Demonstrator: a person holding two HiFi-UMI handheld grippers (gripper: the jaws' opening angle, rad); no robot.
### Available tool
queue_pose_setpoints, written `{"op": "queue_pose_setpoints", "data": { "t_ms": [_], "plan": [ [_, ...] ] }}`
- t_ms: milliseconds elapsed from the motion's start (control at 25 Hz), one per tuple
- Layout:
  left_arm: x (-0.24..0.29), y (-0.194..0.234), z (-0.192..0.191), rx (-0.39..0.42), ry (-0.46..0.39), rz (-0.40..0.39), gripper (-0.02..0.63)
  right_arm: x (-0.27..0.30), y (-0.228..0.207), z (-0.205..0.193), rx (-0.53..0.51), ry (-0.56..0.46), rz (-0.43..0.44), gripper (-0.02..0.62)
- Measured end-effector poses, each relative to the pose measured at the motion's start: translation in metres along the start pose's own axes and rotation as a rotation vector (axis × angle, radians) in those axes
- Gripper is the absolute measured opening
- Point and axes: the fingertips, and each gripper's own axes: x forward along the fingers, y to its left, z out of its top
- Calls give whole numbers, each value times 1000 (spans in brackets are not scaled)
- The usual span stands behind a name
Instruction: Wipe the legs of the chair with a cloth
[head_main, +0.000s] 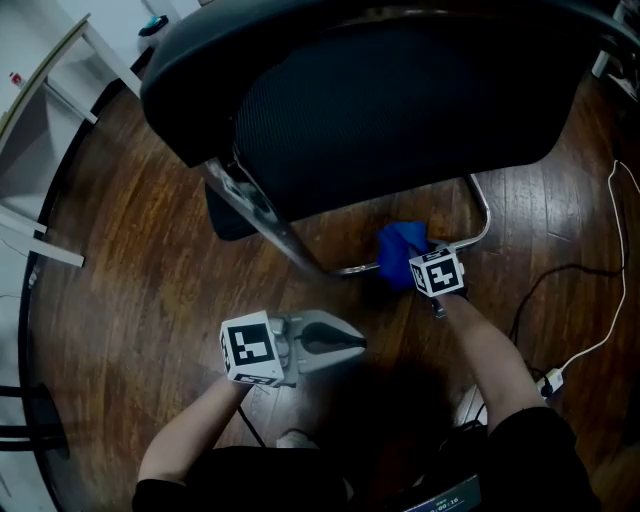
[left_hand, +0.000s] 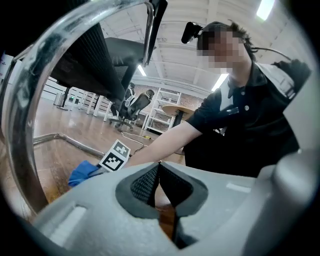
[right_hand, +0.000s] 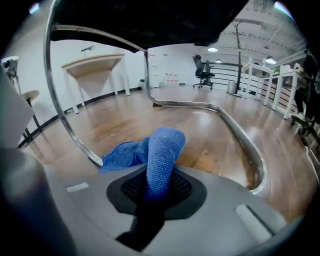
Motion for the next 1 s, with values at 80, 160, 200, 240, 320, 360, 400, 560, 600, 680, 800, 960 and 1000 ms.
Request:
{"op": "queue_pose_setpoints", "data": {
  "t_ms": [80, 160, 200, 240, 320, 360, 400, 560, 600, 680, 800, 960, 1000],
  "plan": [
    [7, 5, 2, 0, 3, 7, 0, -10, -43, -9, 27, 12, -78, 57],
    [14, 11, 5, -4, 2, 17, 0, -23, -86, -19, 47, 29, -160, 56],
    [17, 14, 6, -8, 1, 23, 0, -31, -108, -24, 62, 37, -209, 57],
    [20, 18, 7, -12, 2, 29, 0, -40, -129, -29, 86, 44, -257, 55],
    [25, 24, 9, -18, 8, 35, 0, -53, -163, -39, 142, 50, -319, 55],
    [28, 26, 10, -21, 13, 35, 0, -56, -173, -43, 164, 50, -329, 55],
    [31, 26, 10, -22, 17, 33, 0, -58, -178, -46, 178, 49, -330, 56],
    [38, 29, 11, -23, 21, 39, 0, -58, -173, -48, 184, 25, -326, 53],
    [38, 30, 12, -17, 22, 42, 0, -55, -169, -44, 187, 10, -310, 52],
    [38, 31, 14, 0, 28, 47, 0, -48, -155, -37, 182, -11, -252, 52],
    [35, 31, 15, 15, 35, 71, 0, -39, -118, -28, 147, -8, -150, 53],
    [22, 33, 19, 27, 24, 99, 0, -16, -46, -10, 72, 4, -5, 54],
    [19, 31, 20, 28, 23, 103, 0, -12, -29, -6, 55, 5, 20, 54]
  ]
}}
